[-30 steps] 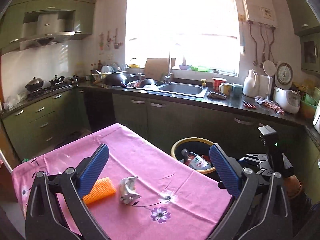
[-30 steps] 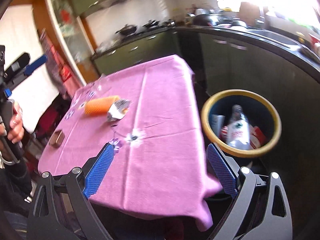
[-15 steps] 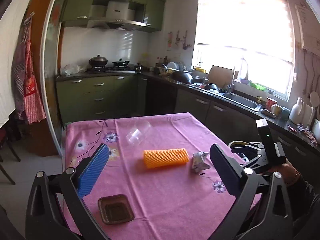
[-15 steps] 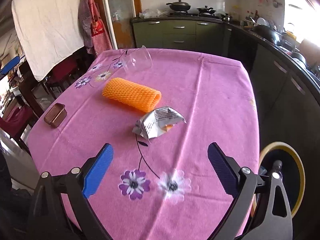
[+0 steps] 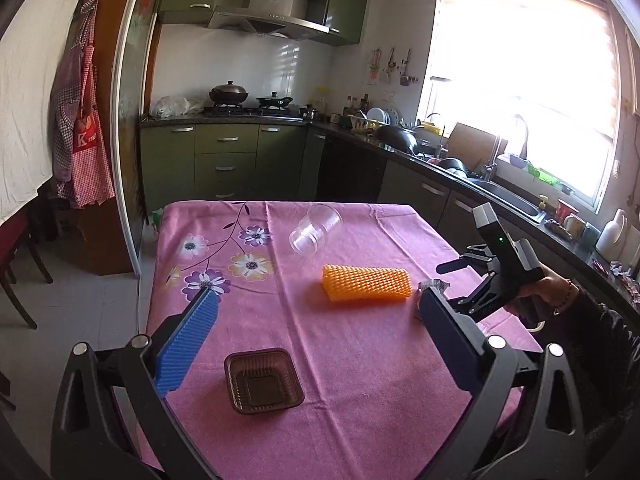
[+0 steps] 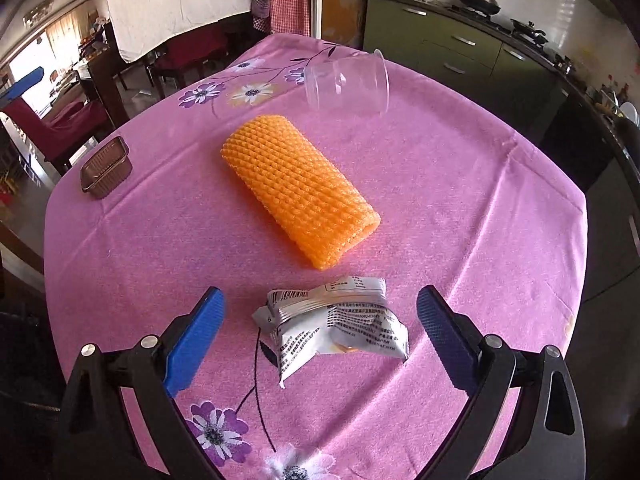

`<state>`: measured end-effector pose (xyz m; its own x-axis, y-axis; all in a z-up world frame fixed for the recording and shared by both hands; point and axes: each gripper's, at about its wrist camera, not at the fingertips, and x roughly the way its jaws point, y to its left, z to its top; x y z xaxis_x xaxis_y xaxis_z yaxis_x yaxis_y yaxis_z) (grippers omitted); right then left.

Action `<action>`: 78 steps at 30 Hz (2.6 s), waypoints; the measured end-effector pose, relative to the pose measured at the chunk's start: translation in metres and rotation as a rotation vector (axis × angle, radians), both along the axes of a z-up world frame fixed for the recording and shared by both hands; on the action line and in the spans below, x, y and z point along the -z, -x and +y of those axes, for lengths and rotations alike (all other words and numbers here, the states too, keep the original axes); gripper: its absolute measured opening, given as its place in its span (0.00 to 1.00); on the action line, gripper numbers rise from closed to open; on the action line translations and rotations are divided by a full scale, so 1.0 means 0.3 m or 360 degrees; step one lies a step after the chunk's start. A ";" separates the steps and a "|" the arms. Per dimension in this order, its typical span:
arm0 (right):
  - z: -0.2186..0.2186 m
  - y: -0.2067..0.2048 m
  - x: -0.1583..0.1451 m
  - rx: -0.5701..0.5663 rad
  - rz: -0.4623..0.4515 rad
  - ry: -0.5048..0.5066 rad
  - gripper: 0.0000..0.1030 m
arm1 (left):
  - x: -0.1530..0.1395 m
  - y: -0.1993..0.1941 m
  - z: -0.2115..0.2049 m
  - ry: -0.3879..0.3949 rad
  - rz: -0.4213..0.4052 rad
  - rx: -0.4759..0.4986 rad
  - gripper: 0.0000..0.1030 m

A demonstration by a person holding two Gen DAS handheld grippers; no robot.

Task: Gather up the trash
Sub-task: 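Grasp the crumpled foil wrapper with the right gripper, then carry the foil wrapper over the bin and open the right gripper, then grasp the brown plastic tray with the left gripper and lift it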

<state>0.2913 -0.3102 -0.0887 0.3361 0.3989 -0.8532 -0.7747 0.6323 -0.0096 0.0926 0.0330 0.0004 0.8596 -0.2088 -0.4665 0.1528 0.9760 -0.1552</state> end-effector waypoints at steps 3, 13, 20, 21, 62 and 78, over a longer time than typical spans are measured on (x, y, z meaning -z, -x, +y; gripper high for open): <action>-0.001 -0.017 0.008 -0.0012 0.0035 0.0011 0.92 | 0.004 -0.010 0.000 0.0003 0.0013 0.0005 0.93; 0.004 -0.018 0.049 -0.0026 0.0102 0.0025 0.72 | 0.005 -0.016 -0.036 -0.0016 0.0036 0.0045 0.93; -0.022 0.006 0.031 0.0011 0.0112 -0.0056 0.61 | 0.003 -0.013 -0.043 -0.0026 0.0038 0.0055 0.93; -0.027 0.014 0.025 0.0017 0.0108 -0.0069 0.60 | 0.003 -0.015 -0.042 -0.0028 0.0039 0.0057 0.93; -1.062 0.286 -0.152 0.1539 -0.0315 -0.0274 0.84 | -0.006 -0.040 -0.201 -0.0116 0.0056 0.0207 0.93; -0.466 0.584 -0.184 0.1089 -0.0440 -0.0480 0.90 | 0.089 -0.011 -0.022 -0.0134 0.0195 -0.0052 0.93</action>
